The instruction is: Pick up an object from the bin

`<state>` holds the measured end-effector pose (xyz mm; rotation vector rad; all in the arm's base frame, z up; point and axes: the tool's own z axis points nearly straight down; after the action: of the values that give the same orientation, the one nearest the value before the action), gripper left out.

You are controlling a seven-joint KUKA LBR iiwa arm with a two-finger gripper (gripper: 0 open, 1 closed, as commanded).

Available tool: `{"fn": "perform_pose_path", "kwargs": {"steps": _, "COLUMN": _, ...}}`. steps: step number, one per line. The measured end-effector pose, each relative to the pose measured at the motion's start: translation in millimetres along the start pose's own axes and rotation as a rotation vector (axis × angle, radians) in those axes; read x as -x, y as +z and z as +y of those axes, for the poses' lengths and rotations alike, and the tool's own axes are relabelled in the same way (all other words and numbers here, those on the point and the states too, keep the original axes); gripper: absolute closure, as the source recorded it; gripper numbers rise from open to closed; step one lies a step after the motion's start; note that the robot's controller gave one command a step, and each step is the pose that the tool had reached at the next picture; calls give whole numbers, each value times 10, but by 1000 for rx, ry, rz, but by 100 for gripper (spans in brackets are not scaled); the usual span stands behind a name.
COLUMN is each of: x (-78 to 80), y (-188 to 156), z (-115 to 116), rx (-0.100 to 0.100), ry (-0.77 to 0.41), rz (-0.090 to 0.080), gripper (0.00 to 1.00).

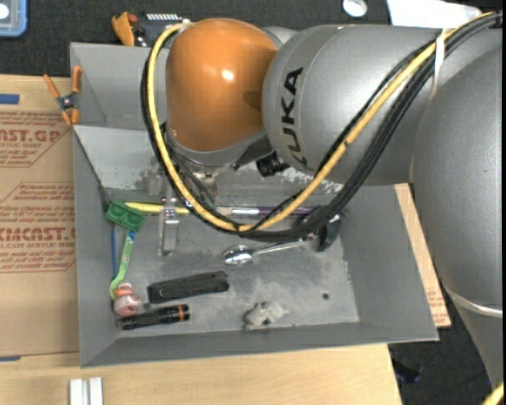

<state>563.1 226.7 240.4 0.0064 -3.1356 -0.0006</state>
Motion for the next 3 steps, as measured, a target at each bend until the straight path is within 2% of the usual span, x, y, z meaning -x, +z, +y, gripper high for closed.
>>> {"fn": "perform_pose_path", "kwargs": {"steps": 1, "x": 18, "y": -51, "z": -16, "rx": 2, "ry": 2, "rz": -8, "gripper": 0}}
{"fn": "perform_pose_path", "kwargs": {"steps": 2, "x": -263, "y": 624, "z": -248, "rx": 1, "ry": -121, "rz": -9, "gripper": 0}}
{"fn": "perform_pose_path", "kwargs": {"steps": 3, "x": -646, "y": 812, "z": -779, "rx": 2, "ry": -369, "rz": -18, "gripper": 0}}
